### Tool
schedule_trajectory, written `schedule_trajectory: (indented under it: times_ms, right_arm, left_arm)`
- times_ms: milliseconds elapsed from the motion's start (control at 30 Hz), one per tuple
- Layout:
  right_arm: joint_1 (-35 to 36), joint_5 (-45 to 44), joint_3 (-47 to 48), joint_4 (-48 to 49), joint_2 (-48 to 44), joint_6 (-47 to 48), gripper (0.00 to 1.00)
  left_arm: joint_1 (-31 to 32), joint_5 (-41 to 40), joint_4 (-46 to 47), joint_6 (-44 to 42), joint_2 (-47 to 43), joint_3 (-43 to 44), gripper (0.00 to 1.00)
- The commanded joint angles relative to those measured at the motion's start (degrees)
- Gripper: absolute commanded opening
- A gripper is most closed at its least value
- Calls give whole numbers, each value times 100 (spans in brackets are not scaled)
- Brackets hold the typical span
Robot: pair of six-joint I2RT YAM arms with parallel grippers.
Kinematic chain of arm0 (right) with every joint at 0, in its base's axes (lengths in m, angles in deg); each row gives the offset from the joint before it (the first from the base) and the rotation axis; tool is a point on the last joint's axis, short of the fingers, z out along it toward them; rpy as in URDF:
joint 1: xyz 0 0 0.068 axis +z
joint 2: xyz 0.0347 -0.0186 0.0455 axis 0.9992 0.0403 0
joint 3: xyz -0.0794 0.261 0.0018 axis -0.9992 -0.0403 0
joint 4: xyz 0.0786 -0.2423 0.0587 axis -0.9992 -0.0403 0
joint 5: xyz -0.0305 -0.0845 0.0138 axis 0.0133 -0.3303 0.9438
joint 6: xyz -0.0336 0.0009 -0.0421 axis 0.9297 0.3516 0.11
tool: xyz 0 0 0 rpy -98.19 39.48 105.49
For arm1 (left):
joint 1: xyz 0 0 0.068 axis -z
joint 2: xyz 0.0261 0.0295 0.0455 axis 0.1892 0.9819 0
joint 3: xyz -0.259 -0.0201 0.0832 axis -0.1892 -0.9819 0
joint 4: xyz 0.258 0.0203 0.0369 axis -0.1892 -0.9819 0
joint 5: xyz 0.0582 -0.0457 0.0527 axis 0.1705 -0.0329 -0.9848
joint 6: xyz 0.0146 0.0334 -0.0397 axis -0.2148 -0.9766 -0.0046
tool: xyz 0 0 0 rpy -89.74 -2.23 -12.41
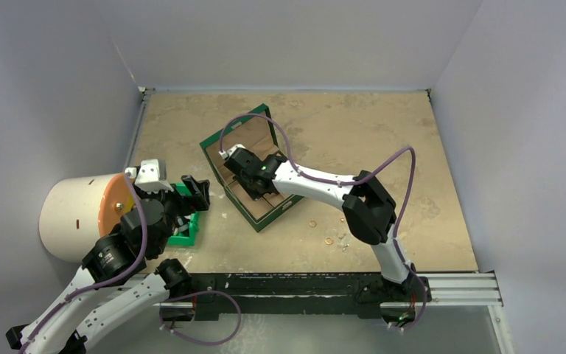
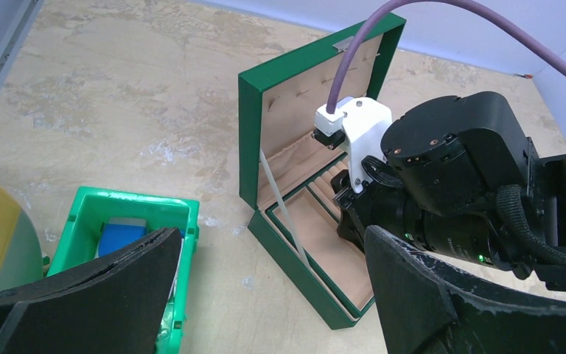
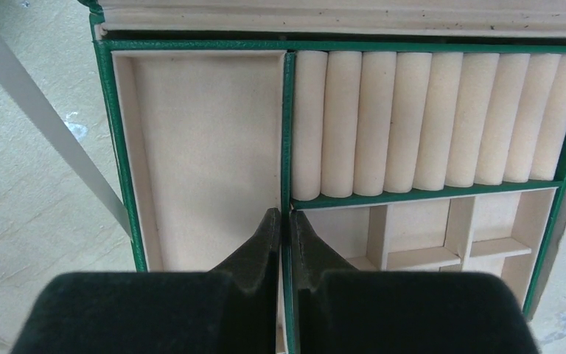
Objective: Organize the mixed jewelry
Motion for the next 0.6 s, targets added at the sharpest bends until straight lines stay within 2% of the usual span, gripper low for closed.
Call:
schedule_trajectory:
  times_ms: [0, 100, 200, 367, 567]
  right_arm:
    - [131, -22, 314, -10, 22, -173, 4]
    - [131, -75, 266, -18, -11, -254, 12]
    - [131, -123, 245, -19, -126, -292, 25]
    - [131, -277, 168, -128, -337, -401, 33]
    - [127, -339, -27, -179, -784, -420, 38]
  left_arm:
    - [6, -46, 144, 66, -4, 105, 95]
    - [4, -55, 143, 67, -8, 109, 95]
    - [5, -51, 143, 67, 2, 109, 95]
    - [0, -47, 143, 59, 49, 103, 95]
    - [-1, -51, 143, 67, 45, 102, 95]
